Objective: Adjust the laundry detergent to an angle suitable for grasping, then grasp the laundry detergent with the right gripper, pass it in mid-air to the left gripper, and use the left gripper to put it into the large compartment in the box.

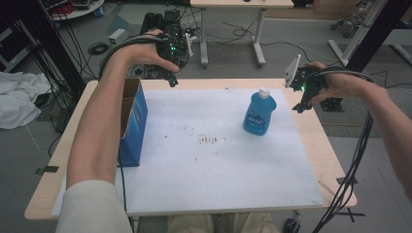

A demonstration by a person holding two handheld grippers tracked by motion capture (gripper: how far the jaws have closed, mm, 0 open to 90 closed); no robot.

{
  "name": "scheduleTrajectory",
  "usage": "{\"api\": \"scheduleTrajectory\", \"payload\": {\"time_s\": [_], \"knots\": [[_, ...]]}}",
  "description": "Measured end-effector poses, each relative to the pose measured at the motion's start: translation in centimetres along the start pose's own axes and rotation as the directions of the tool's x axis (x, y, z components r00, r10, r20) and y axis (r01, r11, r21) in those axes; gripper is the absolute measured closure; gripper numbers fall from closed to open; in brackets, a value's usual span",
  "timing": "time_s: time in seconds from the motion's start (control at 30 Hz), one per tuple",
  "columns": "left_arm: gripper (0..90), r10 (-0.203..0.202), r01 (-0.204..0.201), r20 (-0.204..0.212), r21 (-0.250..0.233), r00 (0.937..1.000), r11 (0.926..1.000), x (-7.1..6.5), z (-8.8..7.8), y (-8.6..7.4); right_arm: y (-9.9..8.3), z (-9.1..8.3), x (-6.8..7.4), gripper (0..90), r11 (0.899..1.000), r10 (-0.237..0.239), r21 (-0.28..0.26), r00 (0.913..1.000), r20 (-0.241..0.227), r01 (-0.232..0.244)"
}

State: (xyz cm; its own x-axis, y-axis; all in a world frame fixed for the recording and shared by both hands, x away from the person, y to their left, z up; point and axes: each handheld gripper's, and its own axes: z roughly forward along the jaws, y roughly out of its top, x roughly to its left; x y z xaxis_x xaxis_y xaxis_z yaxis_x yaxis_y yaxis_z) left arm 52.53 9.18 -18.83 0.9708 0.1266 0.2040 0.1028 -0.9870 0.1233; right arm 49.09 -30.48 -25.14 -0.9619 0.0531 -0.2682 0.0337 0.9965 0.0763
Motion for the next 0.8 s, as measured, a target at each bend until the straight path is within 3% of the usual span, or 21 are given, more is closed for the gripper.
{"api": "scheduleTrajectory", "payload": {"time_s": [0.4, 0.43, 0.47, 0.5, 0.53, 0.57, 0.6, 0.63, 0.67, 0.7, 0.73, 0.77, 0.8], "knots": [[12.9, 0.002, -0.002, -0.002, -0.014, 1.0000, 0.9999, 0.1, -0.1, -0.1, 0.1, 0.2, 0.0, 12.0, 1.000, -0.003, 0.010, 1.0000, -0.002, 0.003], [12.9, 0.004, -0.004, 0.002, -0.006, 1.0000, 1.0000, 0.0, 0.0, 0.0, 0.3, 0.3, 0.3, 12.0, 1.000, 0.014, -0.013, 0.9999, -0.009, -0.015], [12.9, 0.004, -0.004, 0.002, -0.006, 1.0000, 1.0000, 0.0, 0.0, 0.0, 0.0, 0.1, 0.0, 12.0, 1.000, -0.001, 0.007, 1.0000, -0.005, 0.001], [12.9, 0.007, -0.007, -0.010, -0.014, 0.9999, 0.9999, -0.5, -0.4, -0.2, 0.4, 0.4, 0.5, 12.0, 1.000, 0.028, -0.009, 0.9996, -0.007, -0.028], [12.9, 0.007, -0.007, -0.005, -0.011, 1.0000, 0.9999, -0.2, -0.2, -0.1, 0.4, 0.4, 0.5, 12.0, 1.000, 0.028, -0.009, 0.9996, -0.007, -0.028], [12.9, 0.005, -0.005, -0.015, -0.012, 0.9999, 0.9999, -0.9, -0.6, -0.2, 0.3, 0.3, 0.2, 12.0, 1.000, 0.010, -0.008, 0.9999, -0.005, -0.010], [12.9, 0.012, -0.012, -0.009, -0.008, 0.9999, 0.9999, -0.4, -0.4, -0.1, 0.4, 0.2, 0.8, 12.0, 0.999, 0.050, 0.000, 0.9987, -0.012, -0.050], [12.9, 0.002, -0.002, -0.013, -0.016, 0.9999, 0.9999, -1.0, -0.6, -0.2, 0.4, 0.4, 0.4, 12.0, 1.000, 0.025, -0.013, 0.9996, -0.012, -0.025], [12.9, 0.005, -0.006, -0.011, -0.016, 0.9999, 0.9998, -1.0, -0.6, -0.2, 0.4, 0.1, 0.9, 12.0, 0.996, 0.086, 0.007, 0.9961, -0.016, -0.086], [12.9, 0.003, -0.003, -0.012, -0.020, 0.9999, 0.9998, -1.1, -0.6, -0.2, 0.4, 0.1, 0.9, 12.0, 0.996, 0.095, 0.005, 0.9954, -0.017, -0.095], [12.9, 0.004, -0.004, -0.003, -0.011, 1.0000, 0.9999, 0.0, -0.1, -0.1, 0.4, 0.1, 0.9, 12.0, 0.997, 0.081, 0.004, 0.9966, -0.016, -0.081], [12.9, 0.004, -0.004, -0.011, -0.024, 0.9999, 0.9997, -1.3, -0.4, -0.2, 0.2, 0.2, 0.1, 12.0, 1.000, 0.009, 0.009, 1.0000, 0.000, -0.009], [12.9, 0.004, -0.004, -0.011, -0.024, 0.9999, 0.9997, -1.3, -0.4, -0.2, 0.3, 0.0, 1.1, 12.0, 0.990, 0.142, 0.002, 0.9896, -0.021, -0.142]]}}
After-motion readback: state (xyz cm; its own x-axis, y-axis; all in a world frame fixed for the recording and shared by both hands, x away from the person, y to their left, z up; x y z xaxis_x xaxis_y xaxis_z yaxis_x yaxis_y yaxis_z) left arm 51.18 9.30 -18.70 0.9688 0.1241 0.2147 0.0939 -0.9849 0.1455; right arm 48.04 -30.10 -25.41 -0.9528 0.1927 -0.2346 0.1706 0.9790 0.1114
